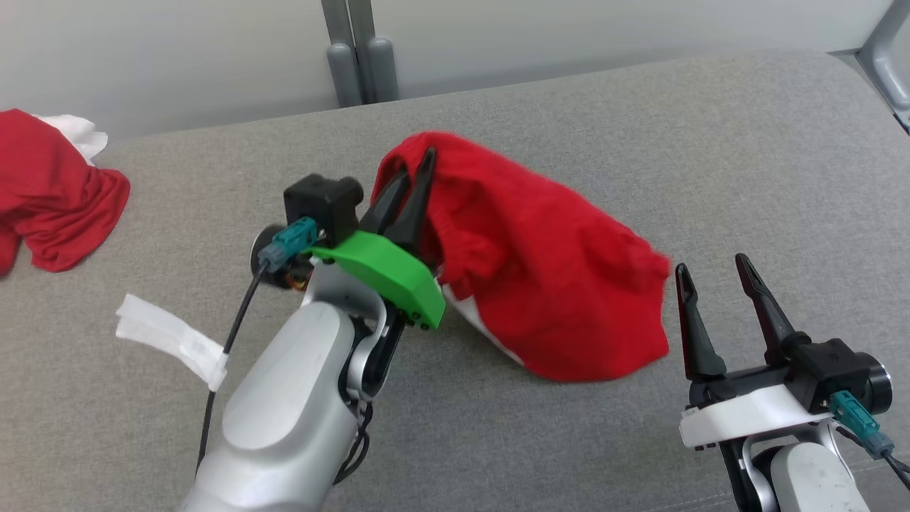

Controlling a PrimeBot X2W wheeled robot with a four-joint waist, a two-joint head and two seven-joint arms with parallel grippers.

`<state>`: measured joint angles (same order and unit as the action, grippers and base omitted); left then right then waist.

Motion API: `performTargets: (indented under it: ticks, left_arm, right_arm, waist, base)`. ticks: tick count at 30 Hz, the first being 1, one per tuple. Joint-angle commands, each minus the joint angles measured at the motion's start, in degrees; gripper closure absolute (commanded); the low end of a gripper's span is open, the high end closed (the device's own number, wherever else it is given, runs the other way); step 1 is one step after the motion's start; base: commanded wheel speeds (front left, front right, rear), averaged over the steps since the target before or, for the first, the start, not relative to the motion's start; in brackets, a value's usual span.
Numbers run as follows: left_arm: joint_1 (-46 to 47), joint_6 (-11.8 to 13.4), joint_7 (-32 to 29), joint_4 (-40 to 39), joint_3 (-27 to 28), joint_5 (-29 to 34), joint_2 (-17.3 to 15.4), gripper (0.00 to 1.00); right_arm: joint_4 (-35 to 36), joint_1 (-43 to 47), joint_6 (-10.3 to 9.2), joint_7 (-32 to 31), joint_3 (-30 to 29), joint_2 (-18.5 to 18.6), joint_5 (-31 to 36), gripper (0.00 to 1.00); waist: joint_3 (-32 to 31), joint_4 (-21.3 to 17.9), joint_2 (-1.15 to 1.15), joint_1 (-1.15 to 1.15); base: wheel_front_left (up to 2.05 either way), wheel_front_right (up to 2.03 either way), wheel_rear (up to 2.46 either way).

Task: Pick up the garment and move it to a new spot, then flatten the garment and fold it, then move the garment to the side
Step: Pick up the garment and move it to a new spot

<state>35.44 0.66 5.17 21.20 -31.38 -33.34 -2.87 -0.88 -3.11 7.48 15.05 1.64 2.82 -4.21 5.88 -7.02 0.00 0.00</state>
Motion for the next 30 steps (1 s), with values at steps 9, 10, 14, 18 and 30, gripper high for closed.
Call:
performTargets:
  ticks: [9,10,14,18,30]
  left_arm:
    - [-3.5,2.0,5.7,14.6,2.8,-1.0,-2.1,1.00]
    - [-3.2,2.0,6.2,15.9,3.1,-1.1,-2.4,1.00]
    - [-2.4,2.0,7.3,20.9,4.2,-1.5,-3.2,1.00]
    - [-2.0,0.6,8.7,24.4,4.3,-1.1,-3.8,0.73]
    - [-7.1,-2.7,10.1,23.1,5.9,1.1,-5.5,0.00]
  right_arm:
    - [0.1,-2.0,0.03,0.2,-0.6,0.1,-0.9,0.00]
    - [0.1,-2.1,0.03,0.2,-0.7,0.1,-0.9,0.00]
    - [0.0,-2.0,0.03,0.2,-0.9,0.1,-1.0,0.00]
    - [-0.4,-2.0,0.03,0.2,-0.8,0.1,-1.1,0.00]
    - [-1.6,0.0,0.03,0.2,-0.5,0.1,-0.1,0.00]
  waist:
    - [3.4,-1.5,0.00,0.00]
    - [3.4,-1.5,0.00,0.00]
    - [3.5,-1.2,0.00,0.00]
    - [3.1,-0.8,0.00,0.00]
    - [-1.2,2.4,0.00,0.00]
  base:
    - [0.00,0.00,0.00]
    - [0.00,0.00,0.00]
    - [0.00,0.00,0.00]
    - [0.00,0.00,0.00]
    - [0.00,0.00,0.00]
